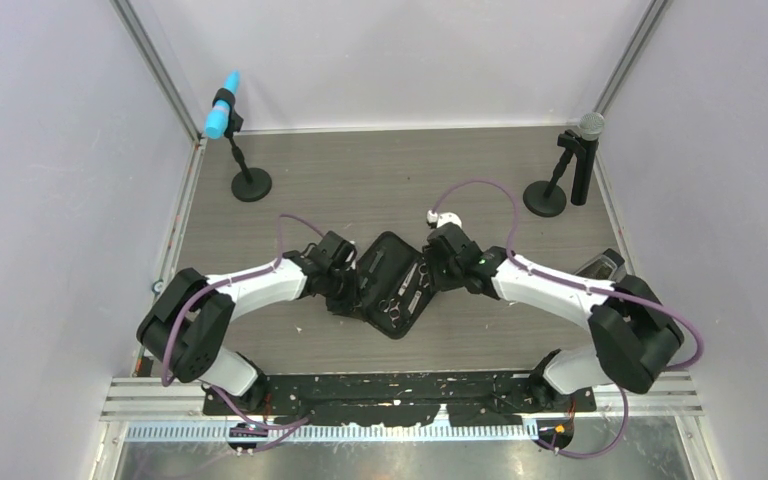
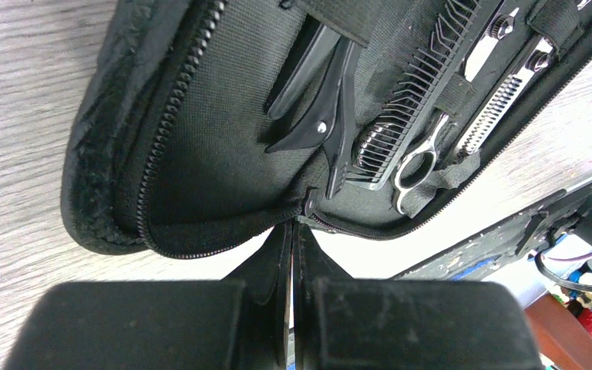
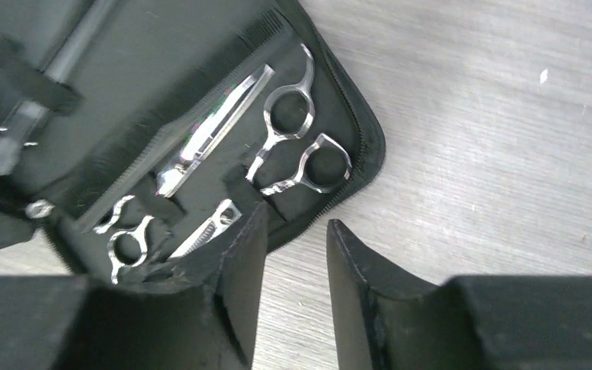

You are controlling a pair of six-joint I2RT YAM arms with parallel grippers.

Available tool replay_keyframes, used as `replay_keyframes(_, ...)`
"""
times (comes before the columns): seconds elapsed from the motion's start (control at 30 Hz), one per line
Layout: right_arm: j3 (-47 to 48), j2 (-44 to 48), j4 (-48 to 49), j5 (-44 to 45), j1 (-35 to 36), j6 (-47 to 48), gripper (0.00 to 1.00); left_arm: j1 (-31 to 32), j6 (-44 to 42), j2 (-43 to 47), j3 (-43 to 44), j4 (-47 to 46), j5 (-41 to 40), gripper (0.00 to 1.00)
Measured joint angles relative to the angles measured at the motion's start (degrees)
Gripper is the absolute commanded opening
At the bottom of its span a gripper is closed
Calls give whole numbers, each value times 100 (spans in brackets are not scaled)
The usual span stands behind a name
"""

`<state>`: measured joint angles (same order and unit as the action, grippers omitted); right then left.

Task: Sort the hair-cutting tools
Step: Place the comb in the hairdressing tool bag.

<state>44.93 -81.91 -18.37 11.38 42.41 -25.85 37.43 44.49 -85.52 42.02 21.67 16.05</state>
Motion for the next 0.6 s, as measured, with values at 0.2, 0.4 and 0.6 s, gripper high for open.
replay_keyframes(0.2, 846, -61, -11, -577, -138, 1290, 50, -7, -219, -2, 17, 57, -2, 0)
replay_keyframes(0.4, 1932, -1215, 57, -881, -356, 2284, 51, -7, -319, -2, 55, 107, 2, 0)
replay_keyframes(0.6, 2339, -2116, -28, -1165, -588, 2852, 46, -7, -332, -2, 68, 136, 2, 0)
